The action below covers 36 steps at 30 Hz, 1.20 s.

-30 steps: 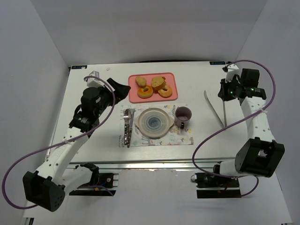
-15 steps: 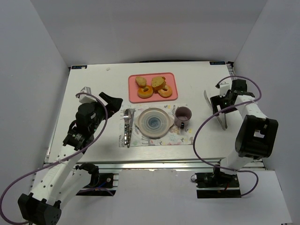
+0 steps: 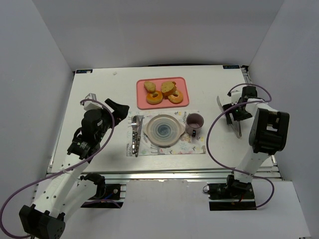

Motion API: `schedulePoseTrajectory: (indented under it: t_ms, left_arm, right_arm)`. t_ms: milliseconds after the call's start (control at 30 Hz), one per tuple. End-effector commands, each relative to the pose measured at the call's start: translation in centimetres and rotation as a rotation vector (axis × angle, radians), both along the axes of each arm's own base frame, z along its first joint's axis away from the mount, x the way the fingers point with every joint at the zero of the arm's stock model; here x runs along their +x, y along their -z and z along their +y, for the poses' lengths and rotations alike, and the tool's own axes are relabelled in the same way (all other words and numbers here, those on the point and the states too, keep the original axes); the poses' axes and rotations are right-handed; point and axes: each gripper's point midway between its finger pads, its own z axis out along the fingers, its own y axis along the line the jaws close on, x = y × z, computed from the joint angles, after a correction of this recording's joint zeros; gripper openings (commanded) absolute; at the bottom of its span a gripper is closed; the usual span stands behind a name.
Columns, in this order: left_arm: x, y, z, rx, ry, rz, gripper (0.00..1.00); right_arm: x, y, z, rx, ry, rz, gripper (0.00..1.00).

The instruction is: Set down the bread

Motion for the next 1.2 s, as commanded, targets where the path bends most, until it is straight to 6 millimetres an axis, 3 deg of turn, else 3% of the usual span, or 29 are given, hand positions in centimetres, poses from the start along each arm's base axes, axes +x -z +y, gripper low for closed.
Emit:
schedulePoseTrajectory:
  t_ms: [0, 67, 167, 200, 267, 333, 400, 467, 500, 567, 600, 633, 667, 767, 900, 933, 1167]
  left_arm:
    - [0.1, -0.4, 0.3, 0.004, -0.017, 0.006, 0.98]
    - [0.1, -0.5, 0.3, 0.009, -0.018, 0.008, 0.98]
    - [0.2, -0.7, 0.4, 0.011, -0.02, 0.009, 0.98]
    - [0.3, -0.6, 0.4, 0.015, -0.022, 0.014, 0.98]
    - [0.4, -0.8, 0.3, 0.011, -0.022, 0.012, 0.98]
    - [0.4, -0.9, 0.3, 0.007, -0.025, 0.008, 0.98]
    - [0.5, -1.1, 0.4, 0.002, -0.029, 0.004, 0.98]
    - [0.5, -1.0, 0.3, -0.001, -0.03, 0.005, 0.98]
    - [0.5, -1.2, 0.3, -0.004, -0.029, 0.002, 0.98]
    - [0.5, -1.0, 0.2, -0.005, -0.026, 0.006, 0.98]
    - [0.6, -1.0, 0.2, -0.005, -0.025, 0.006, 0.98]
    - [0.6, -1.1, 0.1, -0.006, -0.022, 0.006, 0.98]
    - [0.7, -1.0, 0.1, -0.005, -0.022, 0.009, 0.98]
    - [0.7, -1.3, 0.0, -0.007, -0.02, 0.006, 0.98]
    - [0.4, -1.6, 0.3, -0.015, -0.033, 0.005, 0.98]
    - [0.3, -1.6, 0.4, -0.018, -0.037, 0.007, 0.98]
    - [-0.2, -1.8, 1.0, -0.04, -0.068, 0.012, 0.98]
  right_arm:
    - [2.0, 0.3, 0.2, 0.032, 0.011, -0.036, 0.86]
    - [2.3, 0.5, 0.6, 0.058, 0.01, -0.031, 0.84]
    - [2.2, 1.1, 1.3, 0.112, 0.002, 0.011, 0.66]
    - [2.0, 1.7, 1.4, 0.128, 0.002, 0.036, 0.52]
    - [2.1, 1.6, 1.4, 0.163, 0.006, 0.045, 0.37]
    - [2.0, 1.2, 1.3, 0.171, 0.007, 0.04, 0.22]
    - [2.3, -0.7, 1.6, 0.182, -0.016, -0.012, 0.16]
    - [2.7, -2.8, 2.1, 0.196, -0.053, -0.068, 0.16]
    - [3.2, -5.1, 3.0, 0.219, -0.089, -0.13, 0.18]
    - [3.4, -7.2, 4.7, 0.238, -0.152, -0.157, 0.22]
    - [4.1, -9.4, 5.8, 0.259, -0.188, -0.203, 0.27]
    - [4.1, -11.0, 8.1, 0.295, -0.236, -0.203, 0.33]
    - [4.2, -11.9, 9.1, 0.324, -0.238, -0.212, 0.39]
    - [5.3, -14.7, 11.5, 0.38, -0.266, -0.251, 0.43]
    - [5.9, -16.5, 15.4, 0.475, -0.314, -0.239, 0.48]
    - [5.7, -16.7, 17.4, 0.507, -0.353, -0.226, 0.48]
    - [7.4, -18.0, 23.3, 0.68, -0.368, -0.189, 0.48]
